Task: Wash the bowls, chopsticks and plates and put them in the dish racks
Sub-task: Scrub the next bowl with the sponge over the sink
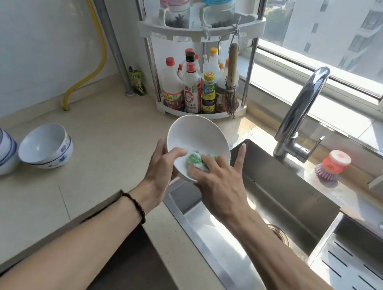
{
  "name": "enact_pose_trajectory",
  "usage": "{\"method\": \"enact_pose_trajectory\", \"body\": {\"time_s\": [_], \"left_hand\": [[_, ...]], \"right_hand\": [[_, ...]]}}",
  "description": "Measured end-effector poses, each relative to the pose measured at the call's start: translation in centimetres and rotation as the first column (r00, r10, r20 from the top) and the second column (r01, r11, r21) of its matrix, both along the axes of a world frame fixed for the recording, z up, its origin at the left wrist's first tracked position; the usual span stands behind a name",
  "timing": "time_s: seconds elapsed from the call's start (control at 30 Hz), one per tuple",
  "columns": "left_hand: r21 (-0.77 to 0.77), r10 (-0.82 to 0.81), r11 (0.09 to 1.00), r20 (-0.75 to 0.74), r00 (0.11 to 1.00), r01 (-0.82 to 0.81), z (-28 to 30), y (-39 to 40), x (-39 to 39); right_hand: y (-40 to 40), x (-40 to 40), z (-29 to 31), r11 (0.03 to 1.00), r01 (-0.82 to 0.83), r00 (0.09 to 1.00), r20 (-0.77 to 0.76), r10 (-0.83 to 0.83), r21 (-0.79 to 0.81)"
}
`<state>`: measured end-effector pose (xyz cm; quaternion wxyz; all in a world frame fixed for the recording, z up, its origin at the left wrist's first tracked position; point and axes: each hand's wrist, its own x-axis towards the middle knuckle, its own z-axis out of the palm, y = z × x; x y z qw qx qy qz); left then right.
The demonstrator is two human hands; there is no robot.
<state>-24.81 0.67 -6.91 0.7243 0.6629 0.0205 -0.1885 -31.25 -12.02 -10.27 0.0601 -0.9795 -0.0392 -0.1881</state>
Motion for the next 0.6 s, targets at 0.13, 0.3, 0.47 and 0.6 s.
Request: {"method": "enact_pose_trajectory", "body": {"time_s": [0.13, 0.3, 0.47, 0.6], "left_hand": [[-0.007, 0.147, 0.989, 0.083, 0.986, -0.147, 0.2, -0.7, 0.1], [0.162, -0.001, 0.987, 0.131, 0.991, -0.02, 1.0, 0.5, 1.0], [0.262, 0.006, 0.964, 0.159, 0.987, -0.048, 0.0, 0.2, 1.2], [0.316, 0.0, 0.947, 0.173, 0.985, -0.056, -0.2, 1.0, 2.1]], "right_hand": [[2.8, -0.6, 1.3, 0.955, 0.008, 0.99, -0.137, 0.034, 0.295], [-1.1, -0.6, 0.7, 0.995, -0.099, 0.921, -0.378, 0.098, 0.016], [1.3, 0.1, 0.3, 0.943, -0.043, 0.811, -0.54, 0.225, 0.33], [1.6, -1.2, 0.2, 0.868, -0.133, 0.821, -0.437, 0.367, 0.478]]}}
